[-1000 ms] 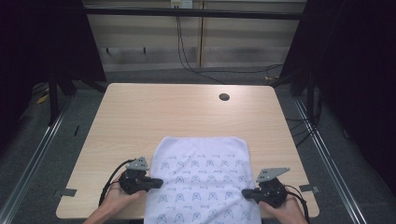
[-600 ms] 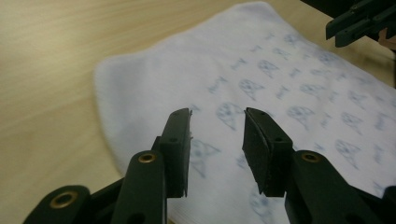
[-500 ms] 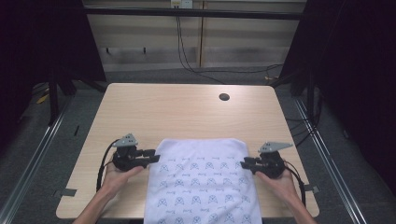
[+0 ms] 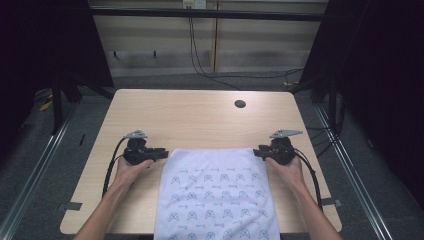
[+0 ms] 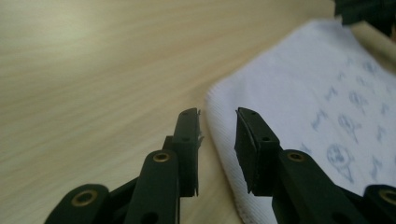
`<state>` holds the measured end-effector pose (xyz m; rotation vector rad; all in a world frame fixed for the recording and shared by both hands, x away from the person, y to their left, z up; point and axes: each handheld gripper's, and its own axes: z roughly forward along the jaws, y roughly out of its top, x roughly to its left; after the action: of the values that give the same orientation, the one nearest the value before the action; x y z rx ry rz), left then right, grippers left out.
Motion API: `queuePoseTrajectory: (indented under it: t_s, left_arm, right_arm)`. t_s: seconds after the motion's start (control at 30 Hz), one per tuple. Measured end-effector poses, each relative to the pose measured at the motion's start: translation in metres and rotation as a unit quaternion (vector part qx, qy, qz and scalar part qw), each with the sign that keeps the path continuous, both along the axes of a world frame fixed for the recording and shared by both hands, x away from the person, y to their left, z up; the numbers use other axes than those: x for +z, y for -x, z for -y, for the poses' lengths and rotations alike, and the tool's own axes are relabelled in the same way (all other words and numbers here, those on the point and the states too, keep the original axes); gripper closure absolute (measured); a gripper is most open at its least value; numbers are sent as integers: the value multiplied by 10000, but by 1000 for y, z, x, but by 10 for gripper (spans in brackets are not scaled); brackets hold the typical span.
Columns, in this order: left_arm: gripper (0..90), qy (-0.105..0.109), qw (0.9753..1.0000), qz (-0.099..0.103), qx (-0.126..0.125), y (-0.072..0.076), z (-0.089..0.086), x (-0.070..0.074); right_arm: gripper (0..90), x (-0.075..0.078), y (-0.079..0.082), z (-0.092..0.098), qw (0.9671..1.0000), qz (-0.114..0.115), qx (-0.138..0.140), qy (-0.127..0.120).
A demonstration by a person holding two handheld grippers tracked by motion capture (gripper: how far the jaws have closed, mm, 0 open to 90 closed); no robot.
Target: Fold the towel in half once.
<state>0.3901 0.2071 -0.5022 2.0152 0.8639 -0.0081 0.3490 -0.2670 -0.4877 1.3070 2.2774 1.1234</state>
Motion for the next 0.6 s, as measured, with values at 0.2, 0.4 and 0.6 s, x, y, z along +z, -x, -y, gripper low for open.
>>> queuePoseTrajectory:
  t_s: [0.2, 0.4, 0.6]
  left_arm:
    - [685, -269, 9995, 18, -141, 2, 16, -8]
    - [711, -440, 9984, 148, -323, 8, 27, -6]
    - [844, -418, 9987, 30, -300, 9, 27, -6]
  right_arm:
    - [613, -3, -1, 10, 9998, -125, -116, -94]
    - [602, -10, 3, 7, 9996, -231, -67, 113]
    - [616, -15, 1, 4, 9991, -416, 47, -11]
